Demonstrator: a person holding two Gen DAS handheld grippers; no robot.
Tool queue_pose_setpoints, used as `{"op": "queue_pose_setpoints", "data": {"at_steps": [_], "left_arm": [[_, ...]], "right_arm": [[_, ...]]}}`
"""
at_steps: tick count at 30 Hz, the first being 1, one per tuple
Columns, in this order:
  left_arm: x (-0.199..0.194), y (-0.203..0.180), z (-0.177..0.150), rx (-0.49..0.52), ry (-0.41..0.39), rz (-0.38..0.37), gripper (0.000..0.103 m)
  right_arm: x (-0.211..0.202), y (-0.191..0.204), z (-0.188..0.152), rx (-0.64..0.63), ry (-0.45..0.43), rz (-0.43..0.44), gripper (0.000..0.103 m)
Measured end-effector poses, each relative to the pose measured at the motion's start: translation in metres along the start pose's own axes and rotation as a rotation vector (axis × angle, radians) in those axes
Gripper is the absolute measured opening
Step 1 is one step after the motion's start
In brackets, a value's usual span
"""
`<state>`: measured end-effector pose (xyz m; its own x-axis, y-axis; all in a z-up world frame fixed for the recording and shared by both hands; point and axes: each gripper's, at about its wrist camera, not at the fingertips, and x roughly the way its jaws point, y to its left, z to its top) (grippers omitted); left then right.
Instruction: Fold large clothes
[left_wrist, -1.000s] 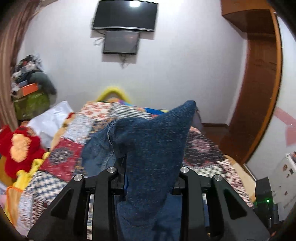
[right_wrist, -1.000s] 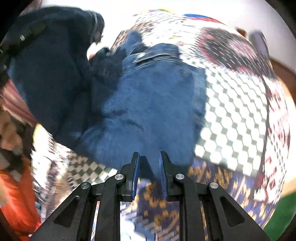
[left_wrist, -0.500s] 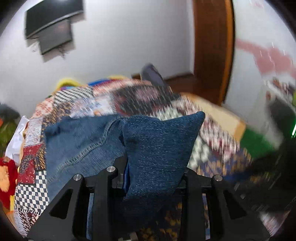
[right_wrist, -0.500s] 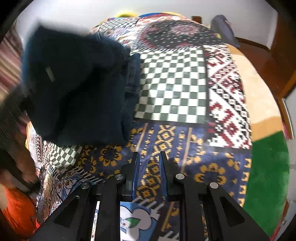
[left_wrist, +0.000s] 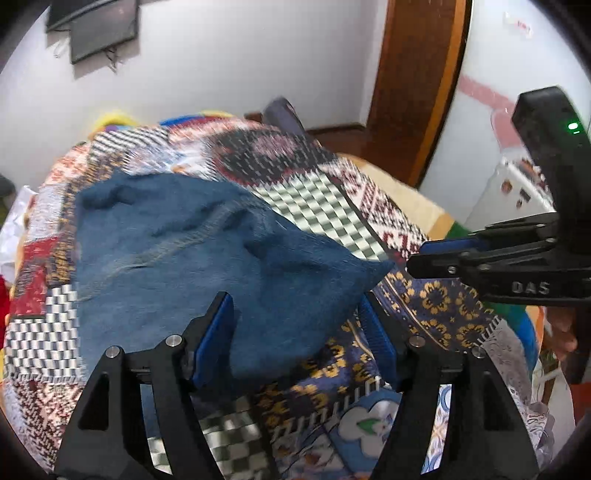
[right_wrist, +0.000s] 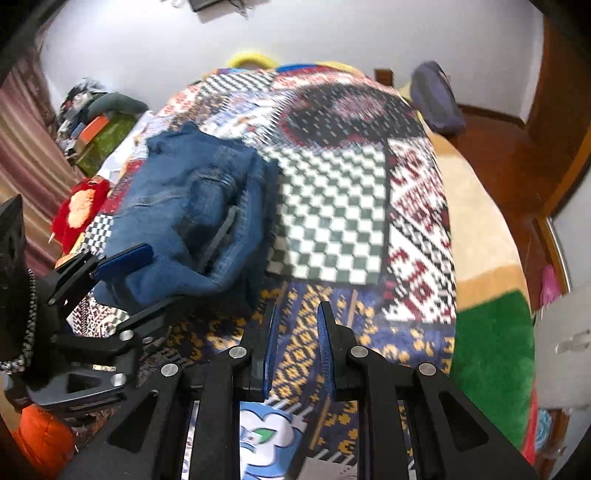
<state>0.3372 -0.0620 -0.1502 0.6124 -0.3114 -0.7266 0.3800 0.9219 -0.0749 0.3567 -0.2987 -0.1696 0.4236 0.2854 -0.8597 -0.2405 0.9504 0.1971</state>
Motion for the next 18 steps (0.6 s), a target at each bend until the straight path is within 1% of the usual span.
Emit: {"op": "queue_pose_setpoints", "data": {"at_steps": [2, 5, 6, 8, 11, 13, 15, 16, 17, 18], "left_arm": [[-0.020, 0.010, 0.000, -0.001, -0.054, 0.063, 0.071], [-0.044, 0.032, -0.002, -0.037, -0.108, 0.131, 0.087], [-0.052, 0.044, -0.004, -0.058, -0.129, 0.157, 0.089], [-0.057, 0.063, -0.005, -0.092, -0.140, 0.199, 0.090], [-0.056, 0.093, -0.012, -0.149, -0.112, 0.264, 0.091], [-0.047, 0.110, -0.019, -0.181, -0.072, 0.281, 0.091], [-0.034, 0.121, -0.028, -0.193, -0.018, 0.292, 0.091], [-0.025, 0.124, -0.034, -0.194, 0.015, 0.295, 0.091], [-0.016, 0.126, -0.040, -0.194, 0.047, 0.296, 0.091], [-0.006, 0.128, -0.047, -0.192, 0.083, 0.289, 0.092]], "right_arm": [[-0.005, 0.011, 0.006, -0.030, -0.020, 0.014, 0.017], [-0.011, 0.032, 0.017, -0.081, -0.049, 0.033, 0.017], [-0.012, 0.042, 0.022, -0.103, -0.061, 0.045, 0.017], [-0.011, 0.056, 0.030, -0.129, -0.074, 0.062, 0.017], [-0.004, 0.081, 0.041, -0.181, -0.082, 0.084, 0.017], [0.005, 0.098, 0.046, -0.236, -0.086, 0.072, 0.017], [0.019, 0.111, 0.048, -0.297, -0.081, 0.016, 0.017], [0.030, 0.116, 0.048, -0.332, -0.074, -0.029, 0.017], [0.042, 0.118, 0.048, -0.360, -0.064, -0.082, 0.017], [0.057, 0.117, 0.048, -0.378, -0.049, -0.155, 0.017]]}}
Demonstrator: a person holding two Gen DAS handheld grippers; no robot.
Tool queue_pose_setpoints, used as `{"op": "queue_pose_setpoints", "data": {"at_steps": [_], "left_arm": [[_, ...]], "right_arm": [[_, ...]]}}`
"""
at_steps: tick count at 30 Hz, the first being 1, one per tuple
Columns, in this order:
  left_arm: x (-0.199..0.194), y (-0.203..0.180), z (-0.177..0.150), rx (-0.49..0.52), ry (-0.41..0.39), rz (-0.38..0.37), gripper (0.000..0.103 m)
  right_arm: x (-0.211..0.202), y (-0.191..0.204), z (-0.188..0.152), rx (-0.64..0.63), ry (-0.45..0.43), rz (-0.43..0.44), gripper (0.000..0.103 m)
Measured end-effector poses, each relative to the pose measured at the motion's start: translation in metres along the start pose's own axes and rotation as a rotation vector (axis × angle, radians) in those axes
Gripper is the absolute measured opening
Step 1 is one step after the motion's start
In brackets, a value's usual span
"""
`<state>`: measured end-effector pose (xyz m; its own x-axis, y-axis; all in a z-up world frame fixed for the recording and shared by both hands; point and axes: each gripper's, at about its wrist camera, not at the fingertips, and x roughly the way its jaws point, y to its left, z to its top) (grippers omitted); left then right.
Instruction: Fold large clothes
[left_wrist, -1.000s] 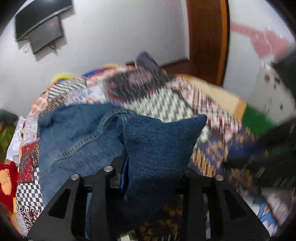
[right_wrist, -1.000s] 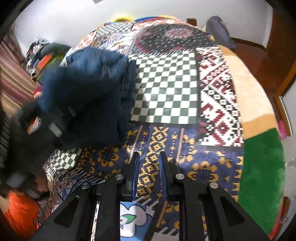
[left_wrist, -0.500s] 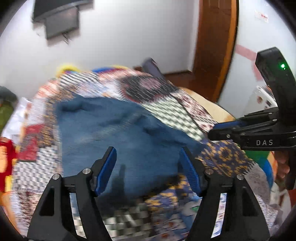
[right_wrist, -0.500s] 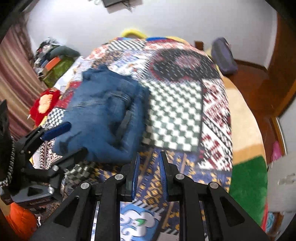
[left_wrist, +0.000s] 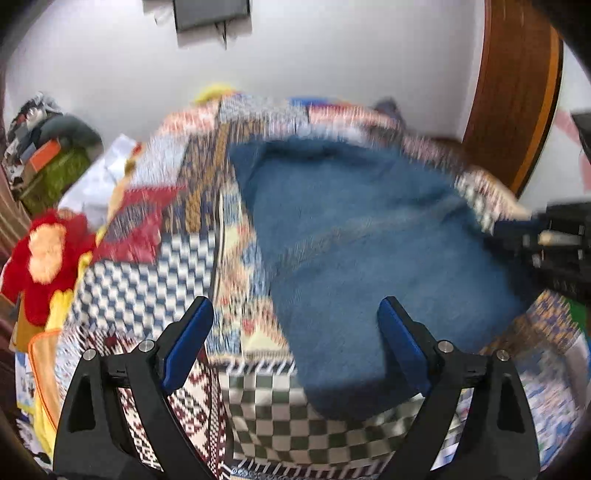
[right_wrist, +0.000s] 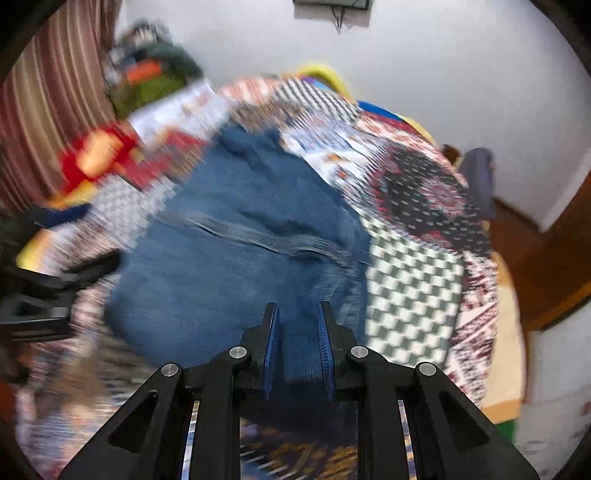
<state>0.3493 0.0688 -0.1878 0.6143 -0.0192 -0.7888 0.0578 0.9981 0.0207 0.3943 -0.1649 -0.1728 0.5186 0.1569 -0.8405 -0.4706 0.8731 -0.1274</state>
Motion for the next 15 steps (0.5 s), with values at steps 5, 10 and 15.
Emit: {"op": "queue_pose_setpoints", "data": {"at_steps": [5, 10, 15], "left_arm": [[0.008, 0.006, -0.019, -0.037, -0.011, -0.049, 0.097], [0.010, 0.014, -0.031, -0.079, 0.012, -0.103, 0.097], [-0.002, 0.017, -0.036, -0.069, 0.009, -0.095, 0.097]], "right_arm": [[0.039, -0.022, -0.012, 0.041, 0.055, -0.054, 0.072], [0.041, -0.064, -0.034, 0.175, 0.029, 0.056, 0.091], [0.039, -0.092, -0.052, 0.336, 0.071, 0.160, 0.091]]}}
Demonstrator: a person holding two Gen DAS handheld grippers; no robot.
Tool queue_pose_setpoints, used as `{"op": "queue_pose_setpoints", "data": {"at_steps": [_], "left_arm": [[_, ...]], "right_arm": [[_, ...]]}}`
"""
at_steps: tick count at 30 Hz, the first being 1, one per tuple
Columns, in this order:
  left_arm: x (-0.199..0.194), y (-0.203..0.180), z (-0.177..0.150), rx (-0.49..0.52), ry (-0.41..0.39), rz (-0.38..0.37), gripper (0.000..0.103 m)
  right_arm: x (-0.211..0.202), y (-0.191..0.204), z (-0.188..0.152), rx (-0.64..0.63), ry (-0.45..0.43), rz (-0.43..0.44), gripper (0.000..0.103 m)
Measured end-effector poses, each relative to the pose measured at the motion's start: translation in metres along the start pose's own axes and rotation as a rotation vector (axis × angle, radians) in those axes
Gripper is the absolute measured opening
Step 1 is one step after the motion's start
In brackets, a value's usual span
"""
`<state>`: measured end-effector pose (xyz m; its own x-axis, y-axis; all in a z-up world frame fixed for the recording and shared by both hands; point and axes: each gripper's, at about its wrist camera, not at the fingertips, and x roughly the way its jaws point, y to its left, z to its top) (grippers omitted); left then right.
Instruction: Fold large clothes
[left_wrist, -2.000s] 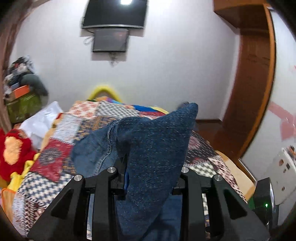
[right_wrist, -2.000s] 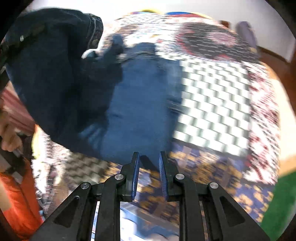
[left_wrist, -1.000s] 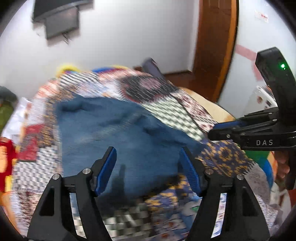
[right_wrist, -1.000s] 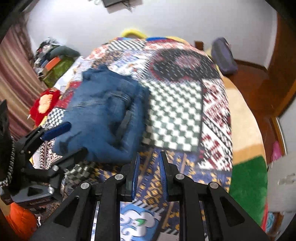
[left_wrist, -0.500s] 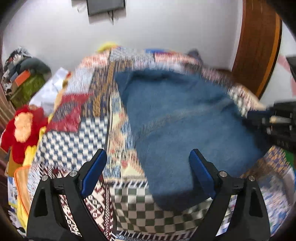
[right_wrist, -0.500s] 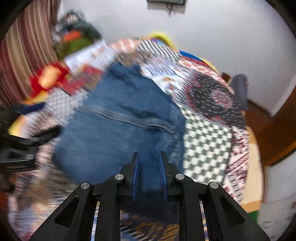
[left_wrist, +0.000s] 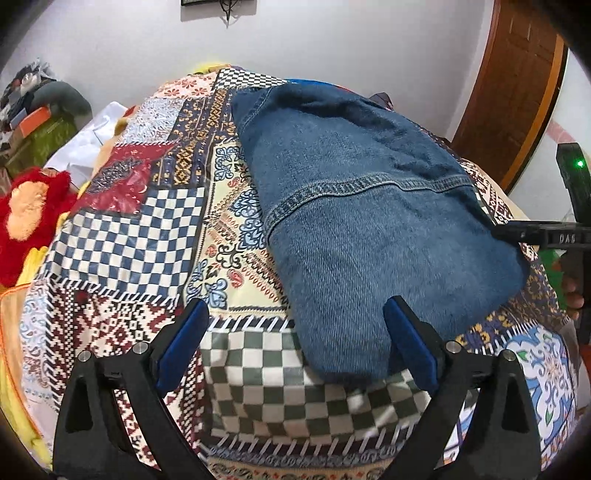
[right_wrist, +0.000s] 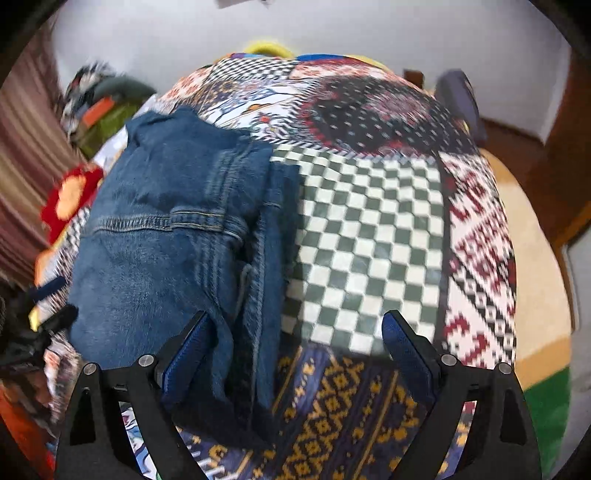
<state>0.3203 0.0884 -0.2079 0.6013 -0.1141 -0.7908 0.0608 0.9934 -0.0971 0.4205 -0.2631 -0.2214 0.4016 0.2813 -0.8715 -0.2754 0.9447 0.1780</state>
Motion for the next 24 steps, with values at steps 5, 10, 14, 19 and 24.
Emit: {"op": "queue_pose_setpoints", "data": {"at_steps": [5, 10, 14, 19, 24], "left_arm": [[-0.010, 0.005, 0.004, 0.006, 0.018, 0.030, 0.096], [-0.017, 0.007, 0.023, 0.055, -0.022, 0.139, 0.096], [-0.015, 0.007, 0.049, 0.075, -0.054, 0.143, 0.097], [0.007, 0.000, 0.075, 0.116, -0.061, 0.111, 0.097], [0.052, -0.008, 0.093, 0.121, 0.021, 0.062, 0.097]], "right_arm": [[-0.024, -0.015, -0.005, 0.036, -0.037, -0.092, 0.091], [-0.048, -0.027, 0.008, 0.099, -0.070, 0.018, 0.091], [-0.056, -0.005, 0.027, 0.078, -0.107, 0.109, 0.091], [-0.041, 0.027, 0.052, 0.001, -0.101, 0.158, 0.091], [-0.008, 0.052, 0.072, -0.067, -0.037, 0.179, 0.091]]}}
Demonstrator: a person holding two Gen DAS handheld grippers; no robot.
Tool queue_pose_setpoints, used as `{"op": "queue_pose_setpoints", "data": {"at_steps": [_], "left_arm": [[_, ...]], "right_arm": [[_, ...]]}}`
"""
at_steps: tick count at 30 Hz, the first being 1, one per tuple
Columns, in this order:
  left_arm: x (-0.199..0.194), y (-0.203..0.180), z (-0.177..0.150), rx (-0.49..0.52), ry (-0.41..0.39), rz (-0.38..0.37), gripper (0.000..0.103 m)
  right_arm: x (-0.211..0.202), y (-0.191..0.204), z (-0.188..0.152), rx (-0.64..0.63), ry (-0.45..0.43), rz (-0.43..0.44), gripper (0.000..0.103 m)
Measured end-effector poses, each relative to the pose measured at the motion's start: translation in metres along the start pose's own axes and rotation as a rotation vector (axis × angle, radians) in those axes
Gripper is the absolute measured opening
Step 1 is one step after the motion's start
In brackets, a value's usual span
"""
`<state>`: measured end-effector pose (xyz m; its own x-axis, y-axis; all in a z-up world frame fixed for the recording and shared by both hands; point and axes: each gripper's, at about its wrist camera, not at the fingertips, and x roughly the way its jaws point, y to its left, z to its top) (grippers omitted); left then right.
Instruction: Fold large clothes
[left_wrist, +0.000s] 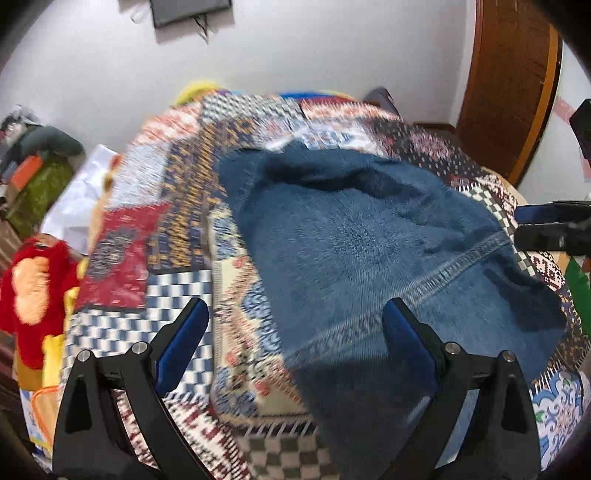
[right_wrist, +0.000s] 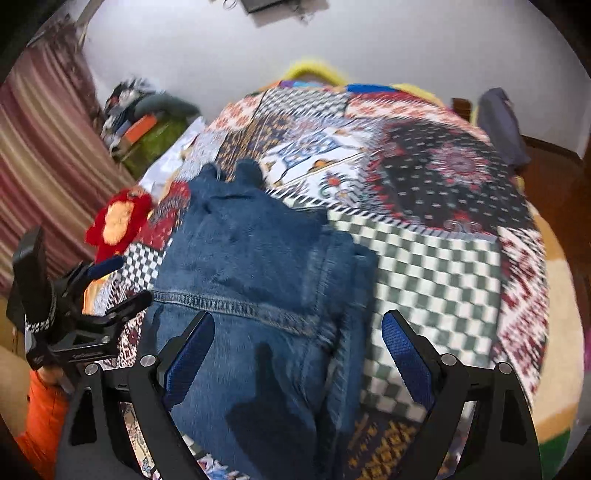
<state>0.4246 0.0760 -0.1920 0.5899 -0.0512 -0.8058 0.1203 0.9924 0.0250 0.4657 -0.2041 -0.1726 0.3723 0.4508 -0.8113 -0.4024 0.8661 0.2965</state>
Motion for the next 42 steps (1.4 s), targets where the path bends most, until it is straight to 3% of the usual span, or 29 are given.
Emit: {"op": "queue_pose_setpoints", "data": {"at_steps": [3, 8, 12, 19, 22, 27, 36, 42], "left_arm": [[0.017, 0.000, 0.011, -0.002, 0.015, -0.018, 0.097], [0.037, 0.008, 0.038, -0.017, 0.001, -0.046, 0.100], [0.061, 0.016, 0.060, -0.050, 0.024, -0.029, 0.100], [0.084, 0.036, 0.080, -0.159, 0.044, 0.009, 0.102], [0.076, 0.043, 0.078, -0.234, 0.053, 0.003, 0.101], [0.042, 0.038, 0.070, -0.187, -0.009, 0.032, 0.101], [0.001, 0.035, 0.039, -0.162, 0.008, -0.088, 0.101], [0.000, 0.025, 0.002, -0.161, 0.065, -0.159, 0.101]], "right_arm": [[0.029, 0.003, 0.009, -0.043, 0.054, 0.009, 0.091], [0.064, -0.011, 0.022, -0.070, 0.086, -0.054, 0.091], [0.081, -0.039, 0.034, 0.028, 0.096, 0.028, 0.091], [0.083, -0.065, 0.038, 0.107, 0.053, 0.013, 0.091], [0.072, -0.064, 0.038, 0.110, 0.027, -0.018, 0.091], [0.042, -0.052, 0.041, 0.058, -0.012, -0.096, 0.091], [-0.003, -0.023, 0.027, 0.015, -0.042, 0.025, 0.091], [0.014, -0.017, 0.001, 0.013, 0.039, 0.067, 0.091]]}}
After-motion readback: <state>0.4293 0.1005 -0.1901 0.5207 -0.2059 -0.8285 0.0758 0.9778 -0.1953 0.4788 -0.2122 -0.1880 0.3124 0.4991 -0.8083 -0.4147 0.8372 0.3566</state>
